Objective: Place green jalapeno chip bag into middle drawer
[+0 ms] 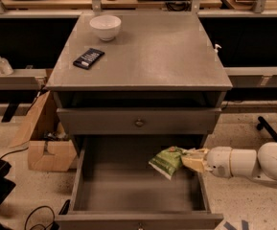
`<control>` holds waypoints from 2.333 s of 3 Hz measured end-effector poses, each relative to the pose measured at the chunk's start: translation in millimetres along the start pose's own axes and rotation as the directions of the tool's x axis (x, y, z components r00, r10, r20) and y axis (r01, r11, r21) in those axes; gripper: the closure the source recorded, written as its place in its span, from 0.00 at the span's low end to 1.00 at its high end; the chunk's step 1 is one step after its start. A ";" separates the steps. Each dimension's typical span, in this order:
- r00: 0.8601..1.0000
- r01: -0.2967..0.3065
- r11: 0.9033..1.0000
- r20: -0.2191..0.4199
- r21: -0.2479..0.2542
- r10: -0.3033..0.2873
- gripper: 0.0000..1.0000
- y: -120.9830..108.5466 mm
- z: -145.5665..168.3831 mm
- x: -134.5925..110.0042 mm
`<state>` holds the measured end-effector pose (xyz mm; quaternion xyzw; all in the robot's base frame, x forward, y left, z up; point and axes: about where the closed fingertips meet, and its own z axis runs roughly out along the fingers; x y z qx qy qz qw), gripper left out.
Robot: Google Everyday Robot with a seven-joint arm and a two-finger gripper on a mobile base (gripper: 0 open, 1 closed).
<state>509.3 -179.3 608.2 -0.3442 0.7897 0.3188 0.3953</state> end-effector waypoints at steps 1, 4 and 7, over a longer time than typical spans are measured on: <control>0.999 -0.040 0.998 0.014 -0.055 0.041 1.00 -2.1 34.7 18.6; 0.997 -0.075 0.991 0.010 -0.111 0.077 0.60 5.1 67.4 31.1; 0.997 -0.074 0.990 0.008 -0.122 0.075 0.00 8.7 72.3 30.4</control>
Offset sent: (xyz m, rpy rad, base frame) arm 0.0128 0.0614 -0.0826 0.1277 0.1278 0.0623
